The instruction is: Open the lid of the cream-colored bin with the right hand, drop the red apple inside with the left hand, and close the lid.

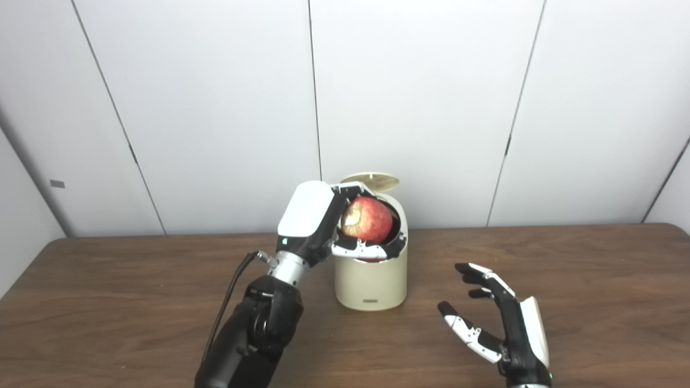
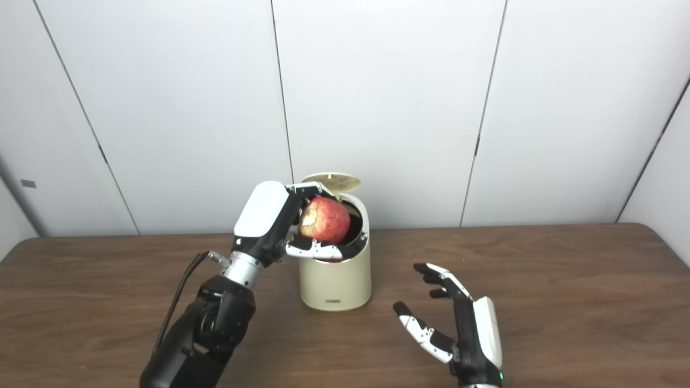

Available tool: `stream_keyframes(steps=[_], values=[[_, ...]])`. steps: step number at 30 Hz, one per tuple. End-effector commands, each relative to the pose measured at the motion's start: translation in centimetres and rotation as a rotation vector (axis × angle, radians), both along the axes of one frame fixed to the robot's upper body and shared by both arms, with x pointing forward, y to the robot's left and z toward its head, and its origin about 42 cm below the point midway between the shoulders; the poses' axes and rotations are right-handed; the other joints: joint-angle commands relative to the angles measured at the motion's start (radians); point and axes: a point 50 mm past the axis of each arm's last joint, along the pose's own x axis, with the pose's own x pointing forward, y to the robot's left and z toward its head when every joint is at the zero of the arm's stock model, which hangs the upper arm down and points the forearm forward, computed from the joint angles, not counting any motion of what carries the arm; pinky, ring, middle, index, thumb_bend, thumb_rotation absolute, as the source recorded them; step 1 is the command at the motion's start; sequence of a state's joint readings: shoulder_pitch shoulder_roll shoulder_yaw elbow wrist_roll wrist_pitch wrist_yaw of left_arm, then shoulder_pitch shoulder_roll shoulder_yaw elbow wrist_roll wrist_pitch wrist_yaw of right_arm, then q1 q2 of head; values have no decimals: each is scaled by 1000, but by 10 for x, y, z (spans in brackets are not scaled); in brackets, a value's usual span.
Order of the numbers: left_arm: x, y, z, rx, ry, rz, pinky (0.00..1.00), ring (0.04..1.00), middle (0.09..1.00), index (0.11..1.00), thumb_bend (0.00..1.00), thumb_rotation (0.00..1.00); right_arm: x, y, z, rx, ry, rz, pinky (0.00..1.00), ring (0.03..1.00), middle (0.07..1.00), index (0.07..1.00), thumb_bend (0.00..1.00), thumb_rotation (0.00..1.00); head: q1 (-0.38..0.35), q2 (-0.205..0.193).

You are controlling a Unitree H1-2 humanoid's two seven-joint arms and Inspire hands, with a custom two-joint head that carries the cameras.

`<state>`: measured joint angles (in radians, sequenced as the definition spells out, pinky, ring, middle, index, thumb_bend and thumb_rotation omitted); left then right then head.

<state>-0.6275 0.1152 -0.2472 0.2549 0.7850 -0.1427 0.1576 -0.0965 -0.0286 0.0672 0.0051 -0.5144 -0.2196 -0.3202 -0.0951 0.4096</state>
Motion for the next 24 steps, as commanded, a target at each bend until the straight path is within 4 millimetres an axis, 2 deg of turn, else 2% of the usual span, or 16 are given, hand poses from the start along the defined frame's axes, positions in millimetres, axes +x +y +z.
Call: stream_keyframes(steps=[1,4,11,19,24], values=[[10,-10,32,-16,-94,-6,240,362,465,519,498,0,-3,4,-10,8,6,0,624,729,751,733,321,388,-1,1],[13,-10,32,-5,-91,4,239,361,467,525,497,0,-3,4,-10,3,13,-1,630,733,755,736,322,409,-4,2],[18,-13,30,49,-79,36,244,367,468,517,499,0,-3,5,-9,-1,7,1,628,733,754,731,321,388,-1,0],[26,-8,23,22,-123,48,241,367,476,532,496,0,-3,6,-8,9,-8,-2,620,725,745,720,313,403,-5,0],[29,-4,19,17,-129,24,299,401,483,526,501,0,-4,5,-7,16,-13,-4,613,719,741,718,310,416,-4,3]])
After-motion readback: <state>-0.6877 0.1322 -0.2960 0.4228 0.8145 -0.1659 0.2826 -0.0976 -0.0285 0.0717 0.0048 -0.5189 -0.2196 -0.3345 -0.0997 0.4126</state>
